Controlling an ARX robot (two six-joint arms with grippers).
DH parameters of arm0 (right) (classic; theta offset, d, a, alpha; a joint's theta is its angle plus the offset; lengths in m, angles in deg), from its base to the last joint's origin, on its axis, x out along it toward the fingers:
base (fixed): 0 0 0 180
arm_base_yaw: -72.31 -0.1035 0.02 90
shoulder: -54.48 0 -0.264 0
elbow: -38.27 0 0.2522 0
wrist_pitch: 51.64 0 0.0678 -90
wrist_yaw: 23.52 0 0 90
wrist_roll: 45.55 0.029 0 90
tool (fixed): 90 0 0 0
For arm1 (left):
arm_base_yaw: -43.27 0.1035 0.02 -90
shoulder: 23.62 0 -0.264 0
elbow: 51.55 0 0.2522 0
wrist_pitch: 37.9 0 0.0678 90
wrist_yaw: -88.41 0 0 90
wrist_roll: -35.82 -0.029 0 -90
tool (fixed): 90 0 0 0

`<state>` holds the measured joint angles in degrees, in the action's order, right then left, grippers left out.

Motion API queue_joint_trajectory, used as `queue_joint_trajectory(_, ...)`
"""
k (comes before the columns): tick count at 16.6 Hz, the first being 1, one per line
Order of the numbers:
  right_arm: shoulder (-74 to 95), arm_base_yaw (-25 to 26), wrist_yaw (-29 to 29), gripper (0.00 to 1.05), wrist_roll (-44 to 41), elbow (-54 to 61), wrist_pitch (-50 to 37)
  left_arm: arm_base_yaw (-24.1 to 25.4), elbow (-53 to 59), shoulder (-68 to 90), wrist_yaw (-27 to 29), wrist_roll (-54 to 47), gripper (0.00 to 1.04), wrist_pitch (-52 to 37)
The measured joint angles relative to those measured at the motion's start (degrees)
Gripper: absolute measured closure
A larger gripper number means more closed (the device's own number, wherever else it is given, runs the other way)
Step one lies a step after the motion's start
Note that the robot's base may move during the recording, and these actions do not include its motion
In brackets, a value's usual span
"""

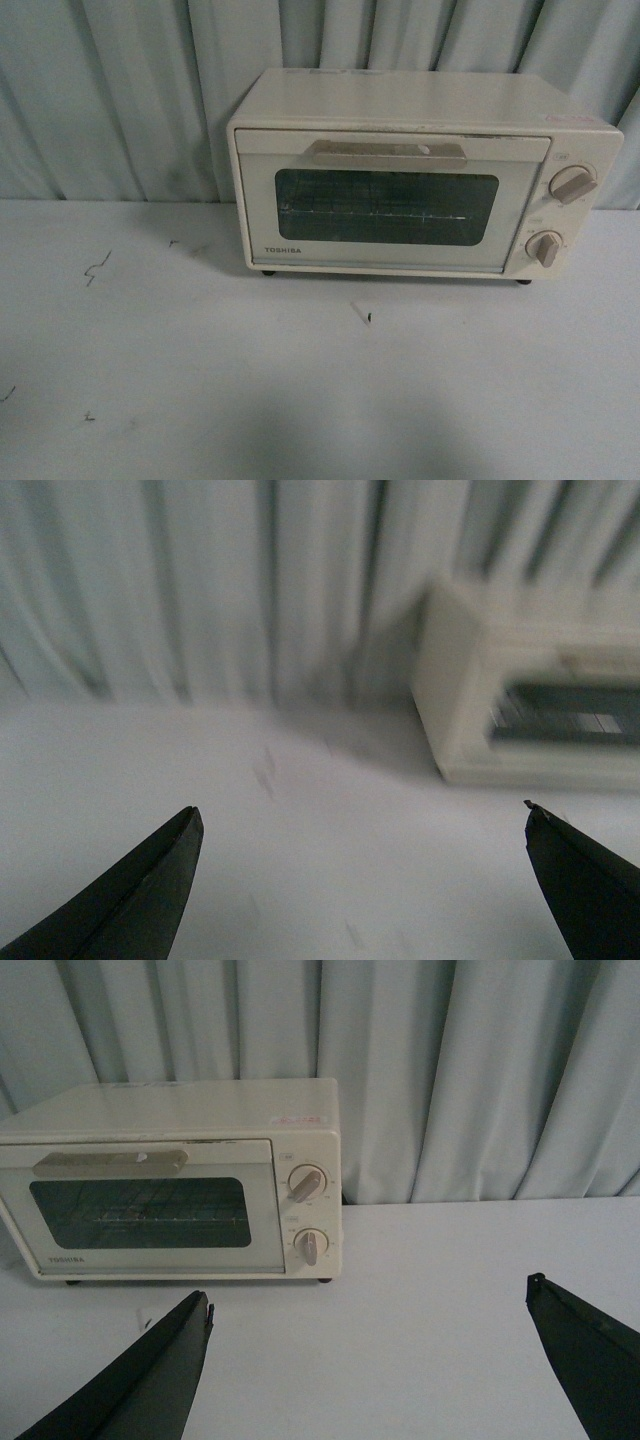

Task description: Open oven

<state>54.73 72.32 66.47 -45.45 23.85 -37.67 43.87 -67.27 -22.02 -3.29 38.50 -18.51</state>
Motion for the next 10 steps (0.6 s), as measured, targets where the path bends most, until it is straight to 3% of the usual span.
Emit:
queue_joint_trajectory(2, 0.0, 0.0, -0.09, 0.06, 0.0, 0.0, -0.02, -1.09, -9.44, 15.98, -4.2, 12.59, 0.07, 16.11)
queue_joint_trajectory(3, 0.0, -0.02, -0.07, 0.06, 0.0, 0.0, -0.04, -2.91, -11.45, 20.37, -3.52, 17.53, 0.07, 17.94)
queue_joint_trajectory(10, 0.0, 0.0, -0.02, 0.06, -0.02, 0.0, 0.0, -14.43, -12.57, 35.71, 1.03, 45.29, 0.07, 10.43)
